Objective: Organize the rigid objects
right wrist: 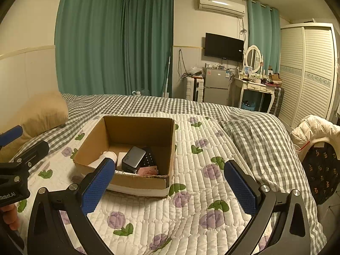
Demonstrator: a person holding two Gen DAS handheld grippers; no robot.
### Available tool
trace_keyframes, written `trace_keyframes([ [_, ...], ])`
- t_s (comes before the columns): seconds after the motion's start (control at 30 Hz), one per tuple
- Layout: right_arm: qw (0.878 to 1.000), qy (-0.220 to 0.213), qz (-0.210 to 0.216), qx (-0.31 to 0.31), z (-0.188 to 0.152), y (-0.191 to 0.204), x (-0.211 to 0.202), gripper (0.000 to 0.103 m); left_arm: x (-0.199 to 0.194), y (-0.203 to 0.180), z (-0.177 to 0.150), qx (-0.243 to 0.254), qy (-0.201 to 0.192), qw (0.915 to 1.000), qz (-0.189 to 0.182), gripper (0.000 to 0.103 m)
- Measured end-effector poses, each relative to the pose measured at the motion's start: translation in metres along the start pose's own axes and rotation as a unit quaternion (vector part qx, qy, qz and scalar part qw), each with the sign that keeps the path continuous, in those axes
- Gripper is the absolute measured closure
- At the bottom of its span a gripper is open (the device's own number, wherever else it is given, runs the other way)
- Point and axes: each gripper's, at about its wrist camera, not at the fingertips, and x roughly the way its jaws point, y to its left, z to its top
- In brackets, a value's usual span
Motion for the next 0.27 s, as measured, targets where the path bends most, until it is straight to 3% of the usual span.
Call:
trace_keyframes([
  [0.27,1.0,0.002,0.0,0.001,-0.0013,0.0002,0.0007,0.0,0.0017,0.0007,-0.0008,0.001,0.004,1.0,-0.003,0.0],
])
